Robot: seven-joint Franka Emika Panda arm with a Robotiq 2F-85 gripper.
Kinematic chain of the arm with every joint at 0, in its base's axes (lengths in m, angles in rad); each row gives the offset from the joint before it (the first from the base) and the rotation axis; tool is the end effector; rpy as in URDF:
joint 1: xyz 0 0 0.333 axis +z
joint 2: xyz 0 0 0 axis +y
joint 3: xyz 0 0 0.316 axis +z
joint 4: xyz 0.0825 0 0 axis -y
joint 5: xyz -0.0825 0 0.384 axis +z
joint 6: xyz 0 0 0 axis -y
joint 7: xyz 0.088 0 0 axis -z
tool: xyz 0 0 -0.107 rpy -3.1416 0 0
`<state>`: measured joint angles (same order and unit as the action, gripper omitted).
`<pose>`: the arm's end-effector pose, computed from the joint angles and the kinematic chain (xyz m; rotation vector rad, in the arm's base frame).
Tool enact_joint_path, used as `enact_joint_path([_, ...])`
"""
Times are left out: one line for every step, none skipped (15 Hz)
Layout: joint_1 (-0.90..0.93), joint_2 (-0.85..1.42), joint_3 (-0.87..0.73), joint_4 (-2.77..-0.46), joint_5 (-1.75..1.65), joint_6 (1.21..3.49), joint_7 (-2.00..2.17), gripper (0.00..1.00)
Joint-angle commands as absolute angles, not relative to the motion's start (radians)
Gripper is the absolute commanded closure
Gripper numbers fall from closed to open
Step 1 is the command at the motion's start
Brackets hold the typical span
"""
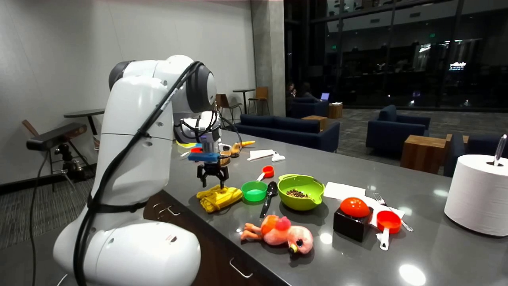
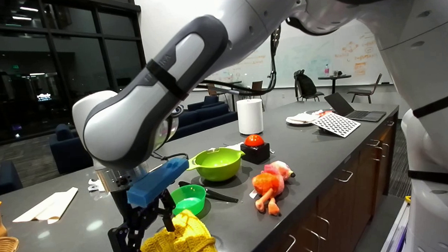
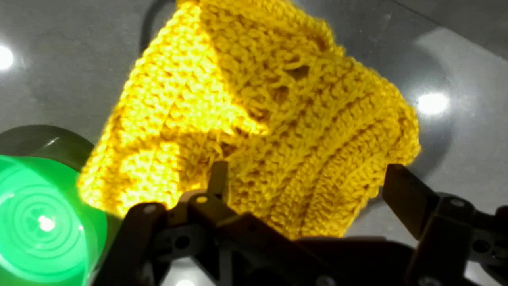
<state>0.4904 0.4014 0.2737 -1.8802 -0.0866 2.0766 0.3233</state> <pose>0.4485 0.4126 0.2891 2.9752 0.7270 -0.2758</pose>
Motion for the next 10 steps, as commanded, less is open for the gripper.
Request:
enact_joint_path([0.477,0.435,0.303,-1.832,-0.077,2.018,0.187,0.00])
enact_joint_path([0.478,0.443,0.307,-1.824,-0.079,2.012,0.157,0.00])
enact_joint_path([0.479,0.452,0.309,-1.819,-0.082,2.013,0.131,0.00])
enact_joint_path([0.478,0.458,0.312,-1.814,-0.081,2.011,0.107,0.00])
enact_joint_path([0.479,0.464,0.314,-1.812,-0.083,2.019,0.086,0.00])
enact_joint_path([0.480,0.473,0.315,-1.808,-0.087,2.026,0.069,0.00])
enact_joint_path([0.482,0.482,0.316,-1.801,-0.089,2.025,0.050,0.00])
enact_joint_path([0.486,0.492,0.315,-1.793,-0.098,2.018,0.036,0.00])
enact_joint_path([0.488,0.501,0.315,-1.786,-0.104,2.018,0.022,0.00])
enact_joint_path([0.487,0.510,0.316,-1.782,-0.105,2.022,0.004,0.00])
